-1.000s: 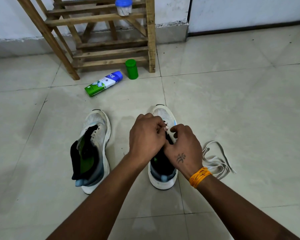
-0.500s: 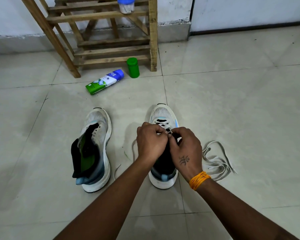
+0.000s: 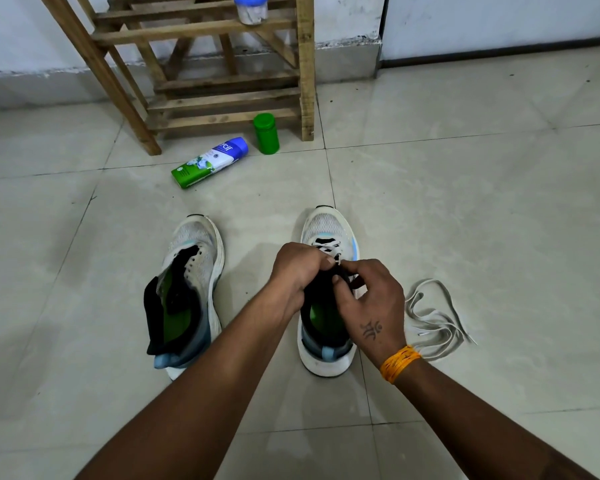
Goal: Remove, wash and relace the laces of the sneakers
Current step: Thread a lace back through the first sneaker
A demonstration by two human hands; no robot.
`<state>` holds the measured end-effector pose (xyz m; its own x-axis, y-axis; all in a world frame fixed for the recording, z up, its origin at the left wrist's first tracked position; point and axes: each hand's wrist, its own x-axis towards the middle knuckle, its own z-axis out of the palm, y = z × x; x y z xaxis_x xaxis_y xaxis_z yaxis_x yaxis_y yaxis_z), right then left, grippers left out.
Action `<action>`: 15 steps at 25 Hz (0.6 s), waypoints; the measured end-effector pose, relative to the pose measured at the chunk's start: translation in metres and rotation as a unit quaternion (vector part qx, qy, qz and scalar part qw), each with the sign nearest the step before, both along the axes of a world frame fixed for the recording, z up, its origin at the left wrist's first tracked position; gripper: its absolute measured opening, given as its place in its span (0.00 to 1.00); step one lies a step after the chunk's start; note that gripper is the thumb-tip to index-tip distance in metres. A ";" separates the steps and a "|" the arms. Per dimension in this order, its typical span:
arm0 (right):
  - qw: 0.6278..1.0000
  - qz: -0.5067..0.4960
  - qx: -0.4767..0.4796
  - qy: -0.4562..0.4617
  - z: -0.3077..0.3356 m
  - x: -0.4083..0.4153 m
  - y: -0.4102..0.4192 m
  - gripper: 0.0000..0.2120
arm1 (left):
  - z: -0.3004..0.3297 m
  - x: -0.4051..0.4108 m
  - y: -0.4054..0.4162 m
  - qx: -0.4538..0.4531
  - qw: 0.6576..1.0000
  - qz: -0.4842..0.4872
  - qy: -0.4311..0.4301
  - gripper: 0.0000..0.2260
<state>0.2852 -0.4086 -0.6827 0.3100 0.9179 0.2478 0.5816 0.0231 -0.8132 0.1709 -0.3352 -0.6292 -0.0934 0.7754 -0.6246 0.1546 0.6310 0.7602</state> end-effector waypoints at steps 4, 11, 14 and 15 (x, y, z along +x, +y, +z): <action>0.999 0.015 0.008 0.029 0.002 -0.002 -0.002 0.10 | -0.002 0.003 0.001 0.007 1.000 -0.005 0.025 0.05; 0.968 0.008 -0.124 0.218 0.009 0.020 0.022 0.05 | -0.019 0.006 -0.005 0.091 0.995 -0.008 0.038 0.07; 0.969 0.036 -0.145 0.199 0.008 0.024 0.031 0.05 | -0.023 0.005 -0.009 0.147 0.984 -0.041 0.095 0.03; 0.968 0.036 -0.148 0.199 0.007 0.024 0.032 0.06 | -0.024 0.004 -0.010 0.189 0.973 -0.060 0.121 0.01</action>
